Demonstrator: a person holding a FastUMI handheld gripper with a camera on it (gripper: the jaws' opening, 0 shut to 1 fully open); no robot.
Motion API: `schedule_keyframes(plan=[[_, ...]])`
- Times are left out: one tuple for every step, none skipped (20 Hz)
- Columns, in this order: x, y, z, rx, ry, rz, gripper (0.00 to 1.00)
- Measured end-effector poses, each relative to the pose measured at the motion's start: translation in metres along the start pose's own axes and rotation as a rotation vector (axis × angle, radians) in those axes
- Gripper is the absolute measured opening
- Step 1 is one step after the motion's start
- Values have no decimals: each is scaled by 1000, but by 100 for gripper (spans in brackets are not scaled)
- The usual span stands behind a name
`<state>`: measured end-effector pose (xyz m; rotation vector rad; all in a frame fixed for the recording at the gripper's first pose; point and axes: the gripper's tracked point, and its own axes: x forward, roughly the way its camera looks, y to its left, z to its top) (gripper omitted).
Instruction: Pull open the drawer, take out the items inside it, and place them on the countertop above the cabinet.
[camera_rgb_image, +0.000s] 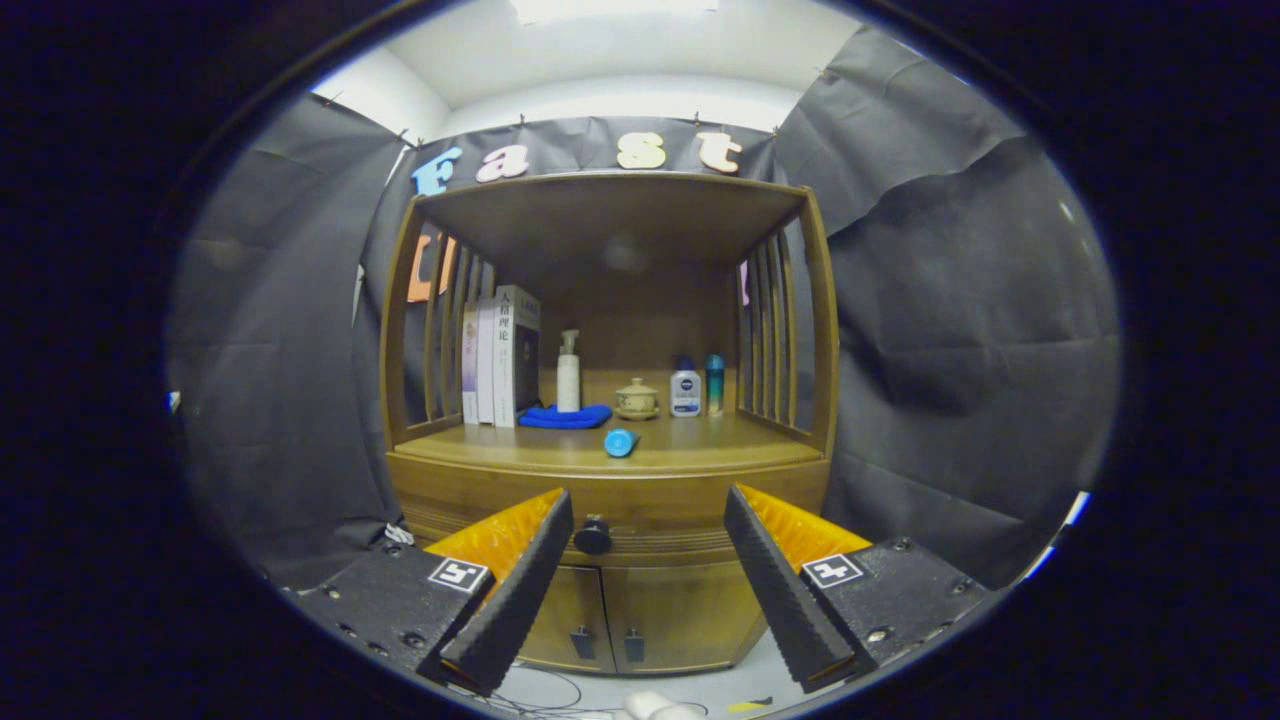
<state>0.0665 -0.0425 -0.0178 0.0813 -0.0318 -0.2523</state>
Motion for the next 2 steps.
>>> schedule_keyframes(plan=[[0,1,-1,4,3,-1,99],[-2,0,-3,8,9,-5,99]])
